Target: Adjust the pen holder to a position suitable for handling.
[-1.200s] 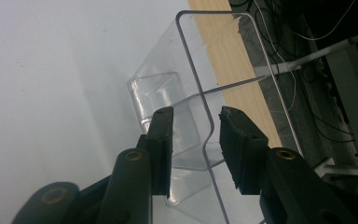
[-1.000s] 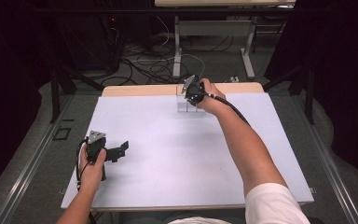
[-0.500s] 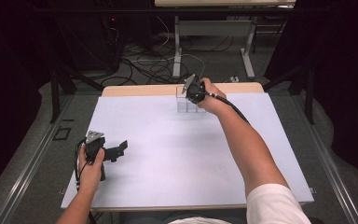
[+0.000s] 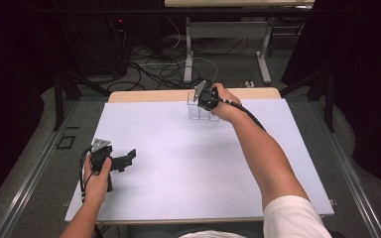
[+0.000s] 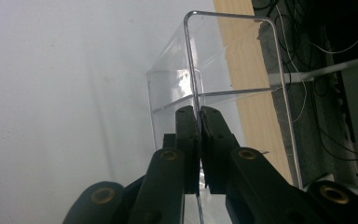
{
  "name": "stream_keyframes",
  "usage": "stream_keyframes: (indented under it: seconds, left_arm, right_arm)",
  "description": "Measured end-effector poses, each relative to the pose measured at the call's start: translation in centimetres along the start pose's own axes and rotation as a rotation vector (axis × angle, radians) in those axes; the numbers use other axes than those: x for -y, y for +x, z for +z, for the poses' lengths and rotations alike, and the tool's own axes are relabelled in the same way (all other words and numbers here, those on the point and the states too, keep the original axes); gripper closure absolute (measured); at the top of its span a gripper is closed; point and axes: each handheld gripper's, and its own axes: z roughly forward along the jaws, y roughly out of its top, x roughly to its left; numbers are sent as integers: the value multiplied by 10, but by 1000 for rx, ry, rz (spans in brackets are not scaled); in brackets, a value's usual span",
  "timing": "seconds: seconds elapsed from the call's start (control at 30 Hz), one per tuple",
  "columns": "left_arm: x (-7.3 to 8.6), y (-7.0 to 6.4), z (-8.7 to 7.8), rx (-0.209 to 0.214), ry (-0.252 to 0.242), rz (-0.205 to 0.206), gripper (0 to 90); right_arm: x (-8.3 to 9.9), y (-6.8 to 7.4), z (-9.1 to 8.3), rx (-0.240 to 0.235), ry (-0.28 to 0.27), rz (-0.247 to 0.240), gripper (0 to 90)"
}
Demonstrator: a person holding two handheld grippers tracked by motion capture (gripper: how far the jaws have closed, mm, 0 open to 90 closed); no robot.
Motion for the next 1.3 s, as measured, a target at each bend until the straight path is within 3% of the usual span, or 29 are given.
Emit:
stream_keyframes:
  seconds: [0.17, 0.3, 0.53, 0.7, 0.73, 0.83, 0.97, 1.3]
  left_arm:
    - [0, -1, -1, 8, -3, -13, 1]
    - [0, 1, 0, 6, 2, -12, 2]
    - [0, 1, 0, 2, 2, -12, 2]
    - [0, 0, 0, 0, 2, -8, 2]
    - [0, -1, 0, 0, 1, -8, 2]
    - [0, -1, -1, -1, 3, -5, 2]
    - [0, -1, 0, -4, 3, -1, 2]
    - [0, -4, 1, -7, 2, 5, 2]
  right_arm:
    - [-1, 2, -1, 0, 5, -12, 881]
    - [-1, 4, -2, 7, -34, -1, 889]
    - [-2, 5, -15, 5, -9, 3, 888]
    - [-2, 10, -27, 12, -21, -7, 886]
    - [-3, 13, -30, 8, -6, 13, 886]
    - [-4, 18, -38, -4, -15, -30, 886]
    - [-7, 30, -48, -20, -47, -35, 886]
    - [-15, 64, -66, -80, -45, -75, 880]
